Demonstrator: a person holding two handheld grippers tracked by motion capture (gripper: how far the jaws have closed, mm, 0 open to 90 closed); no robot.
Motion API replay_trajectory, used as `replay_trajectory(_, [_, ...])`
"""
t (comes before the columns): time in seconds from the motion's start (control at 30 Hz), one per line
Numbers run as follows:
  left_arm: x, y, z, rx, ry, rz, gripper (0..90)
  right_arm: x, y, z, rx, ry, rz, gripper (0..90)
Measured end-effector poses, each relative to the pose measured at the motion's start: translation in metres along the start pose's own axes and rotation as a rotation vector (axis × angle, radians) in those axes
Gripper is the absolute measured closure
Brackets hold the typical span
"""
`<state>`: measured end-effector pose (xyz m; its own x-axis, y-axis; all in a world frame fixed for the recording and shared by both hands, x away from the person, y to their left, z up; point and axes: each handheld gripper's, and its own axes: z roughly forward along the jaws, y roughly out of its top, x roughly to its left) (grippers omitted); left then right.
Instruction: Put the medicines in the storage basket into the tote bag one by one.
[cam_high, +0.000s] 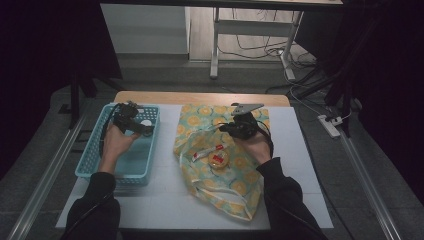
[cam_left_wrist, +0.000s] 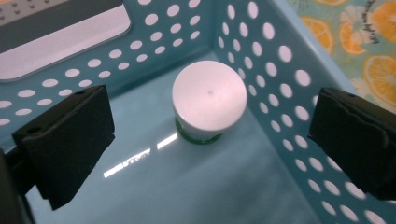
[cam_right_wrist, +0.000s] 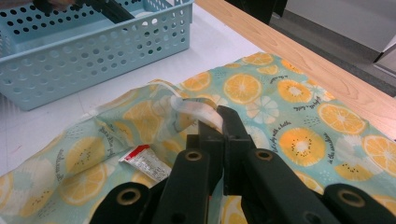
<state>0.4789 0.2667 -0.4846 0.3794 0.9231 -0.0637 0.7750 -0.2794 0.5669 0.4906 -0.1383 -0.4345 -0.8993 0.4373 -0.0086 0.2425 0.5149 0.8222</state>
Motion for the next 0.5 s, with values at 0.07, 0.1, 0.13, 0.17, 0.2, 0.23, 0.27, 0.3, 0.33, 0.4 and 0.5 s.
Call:
replay_trajectory(0.07, [0.001,0.001,0.003,0.010,-0.005,0.004,1.7,0.000,0.000,0.000,-0.001,-0.001,0.000,89.7])
replay_trajectory(0.1, [0.002,0.002,0.004,0.015,-0.006,0.006,2.6,0.000,0.000,0.000,-0.001,-0.001,0.001,89.7])
replay_trajectory(0.13, [0.002,0.002,0.005,0.020,-0.006,0.009,3.9,0.000,0.000,0.000,0.000,0.000,0.001,89.7])
replay_trajectory(0.17, [0.002,0.002,0.007,0.030,-0.010,0.012,5.7,0.000,0.000,0.000,0.000,0.000,0.000,89.7])
replay_trajectory(0.2, [0.002,0.003,0.009,0.039,-0.007,0.018,6.8,0.000,0.000,0.000,0.001,0.001,-0.001,89.7])
replay_trajectory(0.23, [0.002,0.003,0.011,0.047,-0.001,0.026,8.1,0.000,0.000,0.000,0.001,0.001,-0.001,89.7])
replay_trajectory(0.27, [0.001,0.003,0.012,0.051,0.004,0.034,9.8,0.000,0.000,0.000,0.001,0.001,-0.002,89.7])
replay_trajectory(0.3, [0.001,0.004,0.013,0.054,0.013,0.033,11.6,0.000,0.000,0.000,0.001,0.000,-0.002,89.7])
replay_trajectory(0.33, [0.001,0.004,0.014,0.053,0.009,0.036,14.3,0.000,0.000,0.000,0.001,0.000,-0.002,89.7])
replay_trajectory(0.4, [0.001,0.005,0.017,0.057,-0.004,0.032,19.3,0.000,0.000,-0.001,0.000,-0.001,-0.002,89.7])
replay_trajectory(0.5, [0.000,0.006,0.021,0.062,-0.009,0.024,25.9,0.000,0.000,-0.001,0.000,-0.002,-0.001,89.7])
